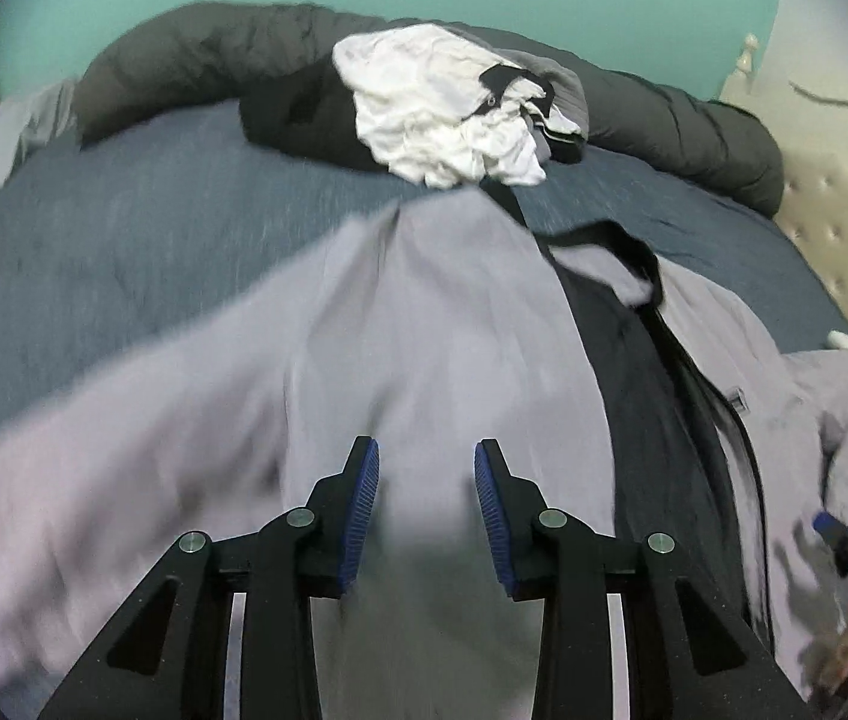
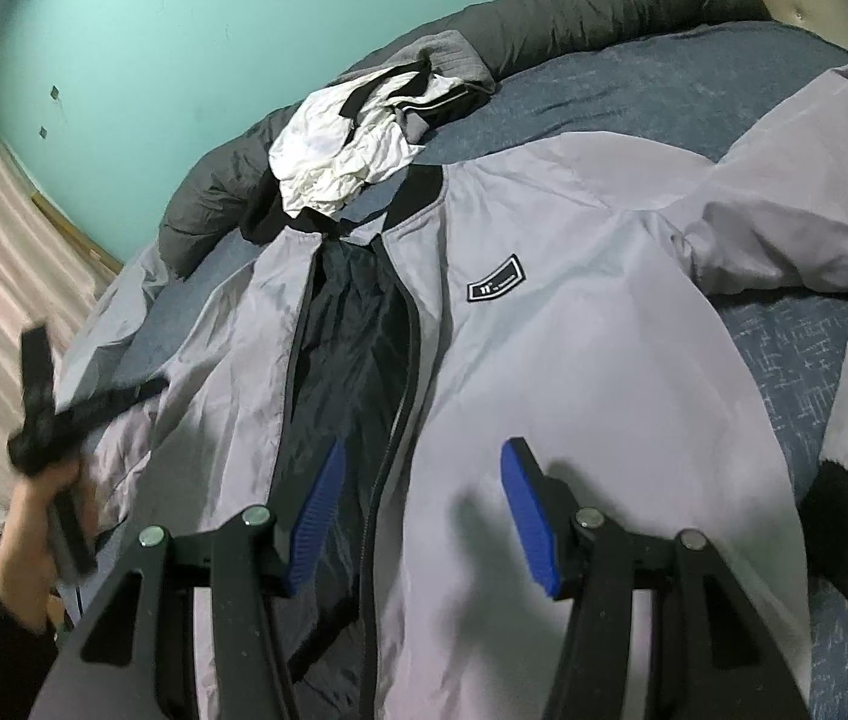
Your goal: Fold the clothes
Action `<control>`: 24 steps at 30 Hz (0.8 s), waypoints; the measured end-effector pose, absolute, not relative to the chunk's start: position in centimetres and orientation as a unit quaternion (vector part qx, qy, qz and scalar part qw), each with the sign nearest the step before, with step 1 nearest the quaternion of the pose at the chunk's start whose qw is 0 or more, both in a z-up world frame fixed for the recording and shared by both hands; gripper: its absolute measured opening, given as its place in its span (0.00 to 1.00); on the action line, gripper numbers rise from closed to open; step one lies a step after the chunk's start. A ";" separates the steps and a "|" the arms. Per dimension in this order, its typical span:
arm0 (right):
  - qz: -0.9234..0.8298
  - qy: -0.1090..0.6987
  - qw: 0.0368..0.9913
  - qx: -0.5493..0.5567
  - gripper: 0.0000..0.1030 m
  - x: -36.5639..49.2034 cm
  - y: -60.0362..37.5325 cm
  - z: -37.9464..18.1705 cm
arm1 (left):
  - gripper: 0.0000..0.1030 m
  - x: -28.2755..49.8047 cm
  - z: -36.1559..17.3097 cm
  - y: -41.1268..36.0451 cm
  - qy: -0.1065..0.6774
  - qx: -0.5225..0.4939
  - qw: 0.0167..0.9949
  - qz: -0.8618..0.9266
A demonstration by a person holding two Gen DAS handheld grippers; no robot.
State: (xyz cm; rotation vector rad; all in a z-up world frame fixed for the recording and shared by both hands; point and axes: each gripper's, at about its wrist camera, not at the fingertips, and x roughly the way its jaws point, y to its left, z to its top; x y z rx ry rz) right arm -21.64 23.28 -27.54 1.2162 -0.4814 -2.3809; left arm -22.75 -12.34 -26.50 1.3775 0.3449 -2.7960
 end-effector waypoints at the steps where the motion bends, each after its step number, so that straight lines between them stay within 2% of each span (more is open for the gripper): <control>1: -0.857 -0.170 0.209 0.440 0.53 -21.8 23.1 -27.5 | 0.35 -22.0 -27.0 -12.1 0.116 0.440 0.000 -0.890; 8: -0.854 -0.120 0.201 0.464 0.53 -24.1 21.1 -27.0 | 0.36 -19.1 -29.9 -10.3 0.110 0.451 -0.025 -0.885; 17: -0.838 -0.042 0.192 0.508 0.53 -31.1 16.3 -28.0 | 0.37 -19.0 -30.5 -9.1 0.094 0.450 -0.043 -0.887; 19: -0.837 -0.022 0.184 0.515 0.41 -32.0 15.5 -28.4 | 0.37 -18.9 -30.6 -9.1 0.096 0.451 -0.048 -0.886; 21: -0.834 -0.002 0.175 0.523 0.38 -32.9 14.8 -28.9 | 0.37 -18.9 -30.7 -9.4 0.104 0.450 -0.051 -0.885; 23: -0.827 -0.003 0.170 0.536 0.27 -33.4 14.5 -29.7 | 0.37 -18.9 -30.6 -9.6 0.107 0.450 -0.052 -0.885; 24: -0.824 -0.003 0.167 0.542 0.17 -33.6 14.4 -30.0 | 0.37 -18.9 -30.6 -9.8 0.111 0.449 -0.053 -0.885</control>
